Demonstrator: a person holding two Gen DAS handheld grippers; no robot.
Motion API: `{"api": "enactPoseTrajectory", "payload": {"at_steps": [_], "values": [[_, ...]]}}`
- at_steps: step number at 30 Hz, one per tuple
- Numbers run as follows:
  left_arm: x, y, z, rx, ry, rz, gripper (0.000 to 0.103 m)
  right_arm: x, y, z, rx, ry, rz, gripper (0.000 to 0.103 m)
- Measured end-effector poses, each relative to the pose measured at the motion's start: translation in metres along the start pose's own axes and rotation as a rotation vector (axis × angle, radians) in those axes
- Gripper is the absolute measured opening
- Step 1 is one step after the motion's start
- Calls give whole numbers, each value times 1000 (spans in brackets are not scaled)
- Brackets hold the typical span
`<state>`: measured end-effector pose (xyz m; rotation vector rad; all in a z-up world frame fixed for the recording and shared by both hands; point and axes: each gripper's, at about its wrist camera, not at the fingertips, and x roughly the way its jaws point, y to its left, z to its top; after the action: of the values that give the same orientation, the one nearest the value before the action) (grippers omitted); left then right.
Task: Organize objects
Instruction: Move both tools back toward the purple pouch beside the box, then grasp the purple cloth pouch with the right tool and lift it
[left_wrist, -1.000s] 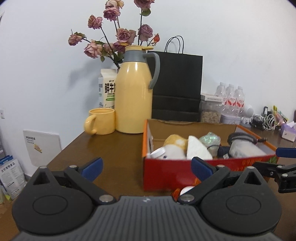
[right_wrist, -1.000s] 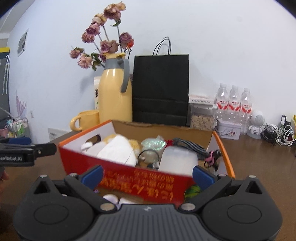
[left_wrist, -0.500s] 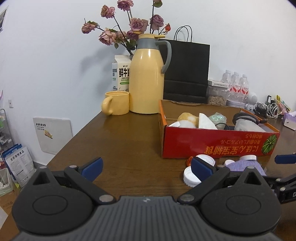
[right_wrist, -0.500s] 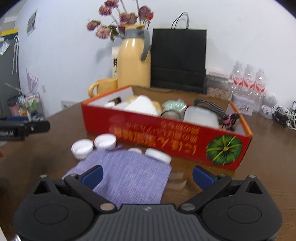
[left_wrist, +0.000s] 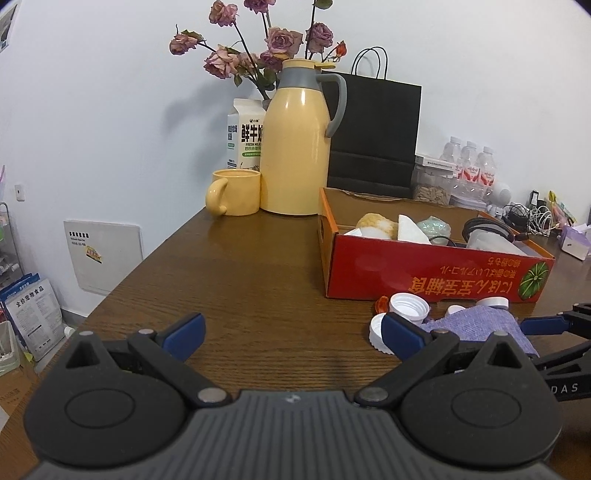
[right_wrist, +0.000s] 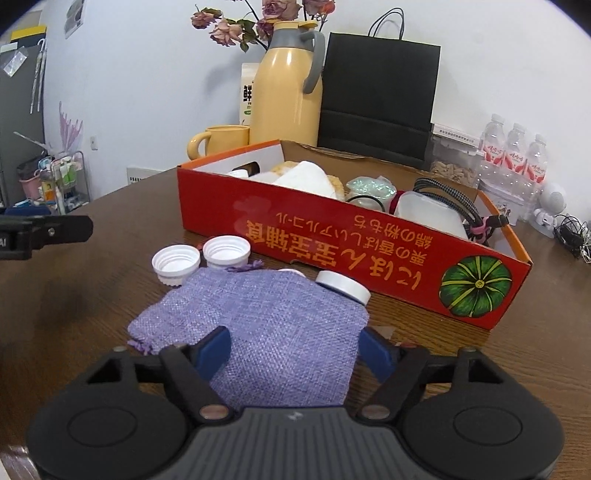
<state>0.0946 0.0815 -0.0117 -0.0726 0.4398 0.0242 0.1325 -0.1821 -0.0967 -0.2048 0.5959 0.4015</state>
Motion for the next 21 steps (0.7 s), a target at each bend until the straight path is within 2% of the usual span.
{"api": "enactPoseTrajectory", "payload": {"at_steps": [2,4,6,7,10,14,17,18,20,21], "values": [[0,-1,0,3,0,-1,103,-1,1,0,-5,-5,-4,67],[0,-1,-1,2,0,-3,103,-2,2,-1,-14,-7,-8,48],[0,-1,-1,2,1,-2,103,-4,3,-1,-21,-14,-12,40],[0,0,-1,2,1,-3,103,-5,3,-1,-21,-18,-12,31],[1,-1,-1,4,3,-1,103,-9,3,-3,-16,-33,-1,13],[1,-3,-1,6,6,-3,103,-13,4,-5,-23,-34,22,2],[0,-5,-1,10,5,-7,103,-17,3,-6,-15,-55,23,3],[0,-6,-2,11,4,-8,103,-18,2,-6,-6,-61,20,6],[-1,-7,-2,13,3,-10,103,-20,-3,-6,32,-73,10,29],[-2,-7,-1,13,2,-10,103,-19,-6,-6,50,-69,8,62]]}}
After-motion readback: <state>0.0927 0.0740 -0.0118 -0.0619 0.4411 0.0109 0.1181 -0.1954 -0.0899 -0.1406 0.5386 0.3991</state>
